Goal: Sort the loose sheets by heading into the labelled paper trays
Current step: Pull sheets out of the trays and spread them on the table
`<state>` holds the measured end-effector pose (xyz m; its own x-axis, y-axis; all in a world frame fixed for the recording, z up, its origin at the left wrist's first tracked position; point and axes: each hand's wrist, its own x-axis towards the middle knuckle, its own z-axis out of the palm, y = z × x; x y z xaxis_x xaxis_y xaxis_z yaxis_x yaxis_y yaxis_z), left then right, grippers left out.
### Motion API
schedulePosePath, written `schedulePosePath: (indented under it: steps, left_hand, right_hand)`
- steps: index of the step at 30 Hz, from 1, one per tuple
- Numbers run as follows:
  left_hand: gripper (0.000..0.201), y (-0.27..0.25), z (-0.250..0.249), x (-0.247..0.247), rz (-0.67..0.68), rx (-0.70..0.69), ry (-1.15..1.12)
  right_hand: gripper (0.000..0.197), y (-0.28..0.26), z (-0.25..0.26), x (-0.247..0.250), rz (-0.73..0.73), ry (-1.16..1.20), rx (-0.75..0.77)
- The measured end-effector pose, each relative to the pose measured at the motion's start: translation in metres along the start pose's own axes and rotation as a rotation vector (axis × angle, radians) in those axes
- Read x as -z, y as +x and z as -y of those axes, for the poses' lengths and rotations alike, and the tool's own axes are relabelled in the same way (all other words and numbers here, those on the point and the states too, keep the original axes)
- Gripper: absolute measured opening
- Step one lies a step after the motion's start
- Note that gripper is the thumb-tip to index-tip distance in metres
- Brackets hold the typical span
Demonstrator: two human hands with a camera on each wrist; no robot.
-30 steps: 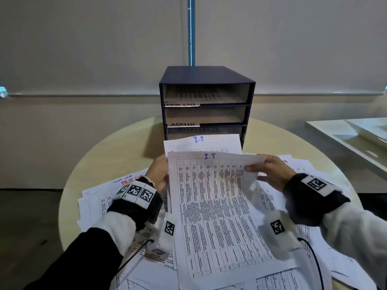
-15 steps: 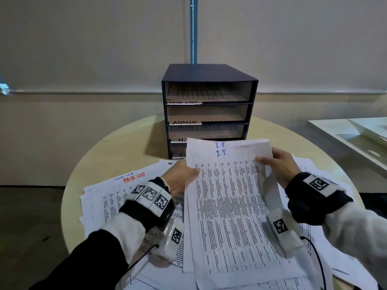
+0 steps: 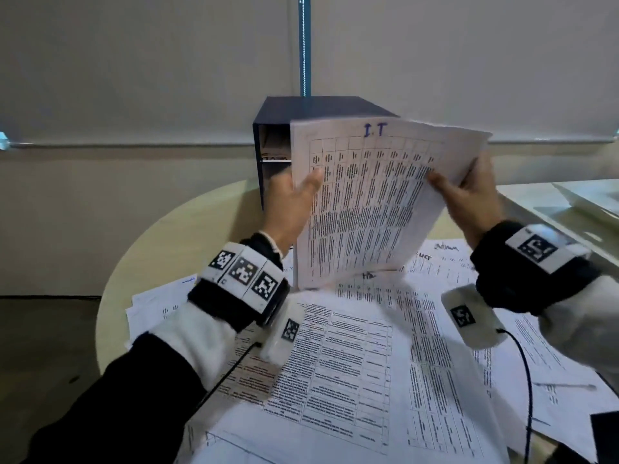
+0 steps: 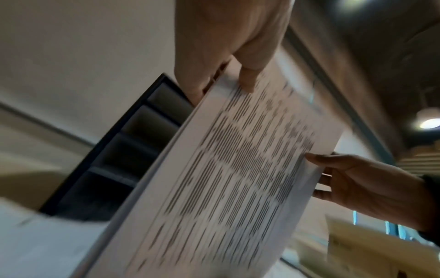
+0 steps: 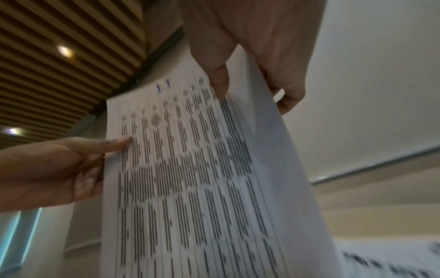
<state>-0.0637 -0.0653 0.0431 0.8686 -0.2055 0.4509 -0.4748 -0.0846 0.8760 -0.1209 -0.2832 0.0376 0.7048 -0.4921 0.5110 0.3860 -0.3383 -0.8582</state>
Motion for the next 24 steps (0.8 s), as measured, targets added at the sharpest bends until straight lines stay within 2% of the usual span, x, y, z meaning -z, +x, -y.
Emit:
schedulePosePath:
  steps: [3, 4, 7, 10, 12, 15, 18, 20, 24]
  left_hand:
    - [0.049, -0.014, 0.032, -0.005, 0.121, 0.226, 0.091]
    - [0.051, -0.017, 0.041, -0.006, 0.141, 0.266, 0.120]
    - [0.030, -0.020, 0.051, -0.010, 0.109, 0.278, 0.124]
    - [0.014, -0.010, 0.047, -0.013, 0.081, 0.246, 0.055]
    - [0.017, -0.004, 0.043, -0.013, 0.073, 0.210, 0.032]
    - [0.041, -0.002, 0.049, -0.015, 0.109, 0.246, 0.043]
    - [0.029, -0.009, 0.064, -0.017, 0.127, 0.315, 0.169]
    - [0.025, -0.011, 0.069, -0.016, 0.101, 0.342, 0.156]
    - [0.041, -0.007, 0.072, -0.008, 0.053, 0.409, 0.004]
  right_hand:
    - [0.053, -0.019, -0.032, 0.003, 0.046, -0.055, -0.157]
    - [0.054, -0.023, -0.039, 0.003, 0.046, -0.058, -0.193]
    - [0.042, -0.024, -0.048, 0.001, 0.028, -0.087, -0.217]
    - [0.033, -0.014, -0.036, -0.001, -0.011, -0.074, -0.186]
    - [0.036, -0.010, -0.025, -0.004, -0.030, -0.007, -0.170]
    - [0.041, -0.015, -0.027, -0.007, -0.017, 0.009, -0.184]
    - [0.032, -0.023, -0.041, -0.010, 0.020, -0.104, -0.233]
    - [0.026, -0.022, -0.045, -0.010, 0.027, -0.162, -0.248]
    - [0.020, -0.014, -0.041, -0.012, 0.050, -0.225, -0.266]
